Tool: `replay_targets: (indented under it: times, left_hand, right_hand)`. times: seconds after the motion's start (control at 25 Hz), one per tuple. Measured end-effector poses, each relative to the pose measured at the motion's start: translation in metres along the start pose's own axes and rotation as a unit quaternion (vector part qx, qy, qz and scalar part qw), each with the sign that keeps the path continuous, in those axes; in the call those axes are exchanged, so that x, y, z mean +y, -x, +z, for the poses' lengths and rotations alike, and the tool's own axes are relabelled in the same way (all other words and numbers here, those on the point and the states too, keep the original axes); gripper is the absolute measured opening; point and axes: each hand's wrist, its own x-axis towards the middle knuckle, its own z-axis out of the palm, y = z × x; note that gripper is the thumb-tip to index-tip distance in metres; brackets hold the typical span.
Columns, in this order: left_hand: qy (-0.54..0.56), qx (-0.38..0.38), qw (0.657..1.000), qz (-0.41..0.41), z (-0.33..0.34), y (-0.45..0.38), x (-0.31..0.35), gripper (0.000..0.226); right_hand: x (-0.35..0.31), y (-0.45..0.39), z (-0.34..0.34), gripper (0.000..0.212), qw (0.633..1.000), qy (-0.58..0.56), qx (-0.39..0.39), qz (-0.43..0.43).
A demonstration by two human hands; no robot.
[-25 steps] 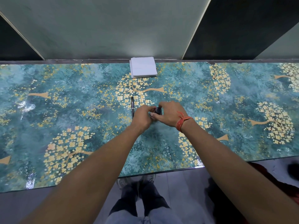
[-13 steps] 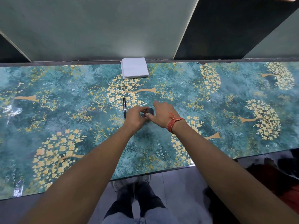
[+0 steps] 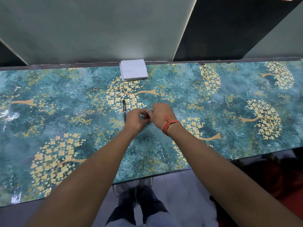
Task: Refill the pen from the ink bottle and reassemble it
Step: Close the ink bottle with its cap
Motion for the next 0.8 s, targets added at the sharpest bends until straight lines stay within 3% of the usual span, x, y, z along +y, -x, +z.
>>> replay_targets:
  times: [0.16, 0.32, 0.64, 0.72, 0.8]
  left_hand:
    - [-0.027, 0.011, 0.999, -0.017, 0.003, -0.003, -0.003, 0.025]
    - [-0.023, 0.021, 0.999, -0.016, 0.004, -0.004, -0.003, 0.032]
    - [-0.037, 0.017, 0.999, -0.02, 0.002, -0.003, 0.001, 0.037]
    - [-0.064, -0.004, 0.998, 0.003, 0.001, -0.002, 0.004, 0.031]
    - [-0.1, -0.044, 0.994, 0.029, -0.004, -0.001, 0.0, 0.042]
  right_hand:
    - [-0.003, 0.005, -0.001, 0.013, 0.998, -0.027, -0.036, -0.04]
    - [-0.006, 0.003, -0.004, 0.02, 0.999, -0.021, -0.031, 0.0]
    - [-0.004, 0.005, 0.0, 0.014, 0.998, -0.05, -0.037, -0.013]
    - [0.0, 0.004, 0.006, 0.012, 0.997, -0.068, -0.024, -0.002]
    - [0.008, 0.005, 0.018, 0.02, 0.996, -0.092, -0.008, 0.02]
